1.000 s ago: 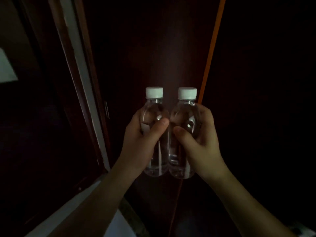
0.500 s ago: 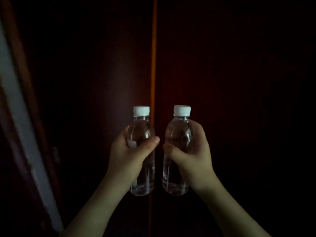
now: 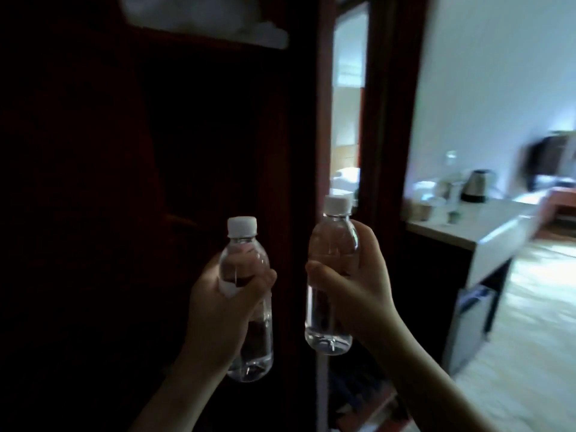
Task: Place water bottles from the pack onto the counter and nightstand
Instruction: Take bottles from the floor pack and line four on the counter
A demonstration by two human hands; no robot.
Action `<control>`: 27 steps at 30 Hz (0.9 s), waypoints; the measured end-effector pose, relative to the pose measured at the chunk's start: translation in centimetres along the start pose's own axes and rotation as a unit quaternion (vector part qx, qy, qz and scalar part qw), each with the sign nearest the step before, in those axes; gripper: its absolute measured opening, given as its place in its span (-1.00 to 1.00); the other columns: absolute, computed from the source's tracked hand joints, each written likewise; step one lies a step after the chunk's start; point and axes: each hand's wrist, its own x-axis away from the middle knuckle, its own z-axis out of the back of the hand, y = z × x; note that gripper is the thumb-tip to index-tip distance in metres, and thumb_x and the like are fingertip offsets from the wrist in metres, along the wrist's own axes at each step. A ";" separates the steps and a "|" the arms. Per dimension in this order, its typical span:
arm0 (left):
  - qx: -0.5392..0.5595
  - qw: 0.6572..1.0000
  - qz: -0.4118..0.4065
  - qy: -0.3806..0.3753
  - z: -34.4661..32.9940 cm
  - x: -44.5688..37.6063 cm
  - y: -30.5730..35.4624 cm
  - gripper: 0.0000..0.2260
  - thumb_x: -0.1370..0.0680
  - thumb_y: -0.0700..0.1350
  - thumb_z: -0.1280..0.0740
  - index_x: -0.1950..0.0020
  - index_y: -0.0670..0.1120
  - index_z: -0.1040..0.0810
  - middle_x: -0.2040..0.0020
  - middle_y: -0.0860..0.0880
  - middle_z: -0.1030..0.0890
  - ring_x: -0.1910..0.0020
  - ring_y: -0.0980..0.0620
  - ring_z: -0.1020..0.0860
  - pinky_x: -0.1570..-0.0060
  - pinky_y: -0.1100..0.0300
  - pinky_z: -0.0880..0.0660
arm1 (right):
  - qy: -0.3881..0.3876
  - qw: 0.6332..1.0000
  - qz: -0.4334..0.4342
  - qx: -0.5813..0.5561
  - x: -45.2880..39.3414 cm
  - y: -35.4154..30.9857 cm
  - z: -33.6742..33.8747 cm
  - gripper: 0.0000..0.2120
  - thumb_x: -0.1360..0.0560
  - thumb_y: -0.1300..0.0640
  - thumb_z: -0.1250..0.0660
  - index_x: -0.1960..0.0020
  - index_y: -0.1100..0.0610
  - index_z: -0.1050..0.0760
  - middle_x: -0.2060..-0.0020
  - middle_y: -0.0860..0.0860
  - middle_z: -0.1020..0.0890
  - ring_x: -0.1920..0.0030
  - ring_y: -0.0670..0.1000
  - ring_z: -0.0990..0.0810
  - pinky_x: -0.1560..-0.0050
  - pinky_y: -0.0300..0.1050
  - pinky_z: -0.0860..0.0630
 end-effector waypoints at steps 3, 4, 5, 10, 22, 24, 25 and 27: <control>0.041 0.997 -0.002 -0.070 -9.4 -0.9 -1.1 -0.68 -0.34 -0.10 -0.58 -0.01 -0.14 -0.59 0.26 -0.13 -0.68 0.32 -0.06 -0.66 0.38 0.23 -0.58 | 0.085 0.995 0.019 0.051 -0.5 -1.6 9.2 -0.51 -0.24 0.33 -0.48 -0.08 0.01 -0.45 0.21 -0.09 -0.66 0.29 -0.15 -0.66 0.31 -0.23 -0.58; 0.054 0.994 0.002 -0.094 -12.6 -1.0 -1.3 -0.66 -0.32 -0.08 -0.55 -0.02 -0.15 -0.60 0.26 -0.10 -0.69 0.31 -0.05 -0.67 0.38 0.23 -0.59 | 0.109 0.991 0.027 0.070 -0.6 -2.3 12.1 -0.52 -0.23 0.36 -0.47 -0.06 0.03 -0.45 0.20 -0.06 -0.65 0.30 -0.16 -0.66 0.33 -0.26 -0.57; 0.069 0.991 0.004 -0.115 -15.9 -1.1 -1.5 -0.63 -0.30 -0.05 -0.57 -0.03 -0.14 -0.60 0.26 -0.06 -0.70 0.29 -0.02 -0.68 0.37 0.25 -0.59 | 0.131 0.987 0.031 0.089 -0.6 -2.9 15.1 -0.52 -0.24 0.38 -0.48 -0.05 0.03 -0.45 0.17 0.03 -0.64 0.30 -0.14 -0.66 0.34 -0.25 -0.57; 0.120 0.971 -0.004 -0.206 -30.8 0.2 -2.4 -0.61 -0.30 0.00 -0.53 -0.08 -0.06 -0.62 0.14 -0.11 -0.72 0.16 -0.09 -0.71 0.27 0.20 -0.62 | 0.211 0.957 0.039 0.196 -0.2 -5.6 28.0 -0.50 -0.22 0.25 -0.48 -0.11 0.00 -0.45 0.12 0.05 -0.61 0.27 -0.03 -0.68 0.36 -0.14 -0.59; 0.187 0.930 0.054 -0.313 -52.6 -1.6 -8.4 -0.60 -0.19 0.20 -0.53 0.01 0.13 -0.65 0.16 0.00 -0.71 0.20 -0.01 -0.72 0.27 0.11 -0.62 | 0.319 0.914 0.037 0.249 -3.9 -3.3 47.8 -0.52 -0.25 0.25 -0.49 -0.15 0.15 -0.47 0.14 0.03 -0.60 0.24 -0.06 -0.70 0.40 -0.22 -0.57; 0.188 0.925 0.051 -0.326 -55.4 -3.0 -9.8 -0.61 -0.21 0.19 -0.52 0.02 0.12 -0.64 0.15 0.01 -0.71 0.21 0.03 -0.71 0.29 0.21 -0.60 | 0.323 0.912 0.029 0.250 -5.7 -1.7 50.2 -0.52 -0.25 0.26 -0.48 -0.14 0.15 -0.46 0.14 0.02 -0.60 0.23 -0.08 -0.71 0.40 -0.25 -0.56; 0.192 0.922 0.054 -0.332 -56.9 -3.9 -10.5 -0.63 -0.21 0.18 -0.52 0.04 0.13 -0.64 0.16 0.02 -0.71 0.21 0.05 -0.71 0.31 0.25 -0.59 | 0.325 0.911 0.027 0.254 -6.7 -0.8 51.4 -0.52 -0.26 0.26 -0.47 -0.15 0.16 -0.46 0.13 0.03 -0.60 0.22 -0.09 -0.71 0.39 -0.25 -0.56; 0.190 0.918 0.060 -0.343 -60.1 -5.9 -12.5 -0.66 -0.21 0.18 -0.52 0.06 0.14 -0.64 0.17 0.03 -0.71 0.20 0.03 -0.71 0.30 0.25 -0.60 | 0.324 0.909 0.021 0.263 -8.8 1.2 53.9 -0.52 -0.27 0.26 -0.47 -0.16 0.20 -0.46 0.12 0.06 -0.60 0.20 -0.08 -0.71 0.39 -0.24 -0.57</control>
